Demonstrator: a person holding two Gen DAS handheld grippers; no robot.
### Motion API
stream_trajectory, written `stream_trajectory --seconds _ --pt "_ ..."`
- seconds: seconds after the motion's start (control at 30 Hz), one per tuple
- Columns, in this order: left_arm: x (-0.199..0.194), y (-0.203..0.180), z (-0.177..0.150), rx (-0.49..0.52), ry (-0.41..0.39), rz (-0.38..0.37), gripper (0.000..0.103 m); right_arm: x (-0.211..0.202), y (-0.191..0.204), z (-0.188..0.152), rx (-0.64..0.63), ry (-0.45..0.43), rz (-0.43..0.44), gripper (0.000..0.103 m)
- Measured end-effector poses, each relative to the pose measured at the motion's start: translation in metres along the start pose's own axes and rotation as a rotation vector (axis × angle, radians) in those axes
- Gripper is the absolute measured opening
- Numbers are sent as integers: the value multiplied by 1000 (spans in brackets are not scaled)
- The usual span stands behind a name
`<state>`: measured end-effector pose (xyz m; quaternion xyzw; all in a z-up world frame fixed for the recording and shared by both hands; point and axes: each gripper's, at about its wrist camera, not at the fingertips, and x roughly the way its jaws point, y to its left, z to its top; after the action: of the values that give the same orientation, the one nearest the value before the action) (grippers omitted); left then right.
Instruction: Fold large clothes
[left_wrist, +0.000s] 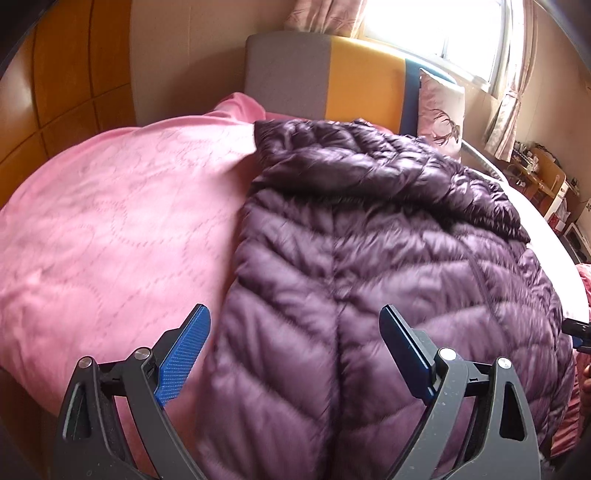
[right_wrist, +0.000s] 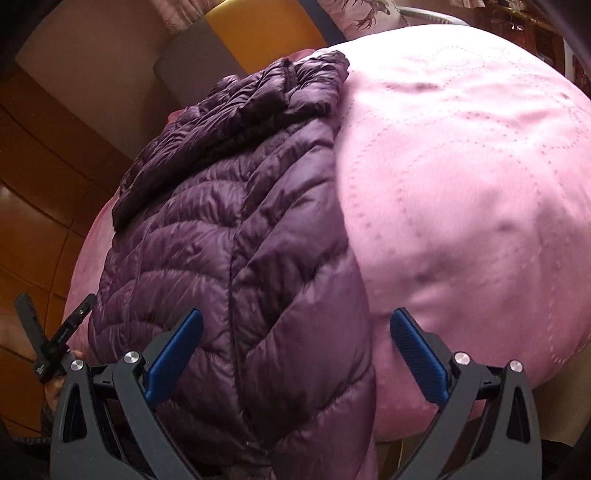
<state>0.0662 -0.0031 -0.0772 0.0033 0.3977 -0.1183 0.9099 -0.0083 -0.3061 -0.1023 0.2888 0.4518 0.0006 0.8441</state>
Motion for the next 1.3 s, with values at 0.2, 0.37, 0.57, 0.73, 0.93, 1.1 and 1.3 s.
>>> stream_trajectory --seconds 0.2,0.37,0.57,0.73,0.93,1.1,1.3 --pt "-19 24 -35 -13 88 -109 92 1 8 -41 -49 120 70 101" --pt "-31 40 -71 -55 196 -231 82 3 11 -71 -78 200 99 101" --pt "-36 39 -91 -66 254 -373 58 3 15 -78 -134 235 81 66" --pt "-50 52 -79 -88 219 -442 7 -10 36 -65 -195 221 129 20" --pt "-87 81 -42 -236 49 -652 4 -69 66 -26 -184 18 363 15" --pt "-82 83 4 -298 -34 -756 4 -77 66 26 -105 -125 439 15" --pt "-35 76 62 -363 -16 -765 4 -39 38 91 71 -157 420 15"
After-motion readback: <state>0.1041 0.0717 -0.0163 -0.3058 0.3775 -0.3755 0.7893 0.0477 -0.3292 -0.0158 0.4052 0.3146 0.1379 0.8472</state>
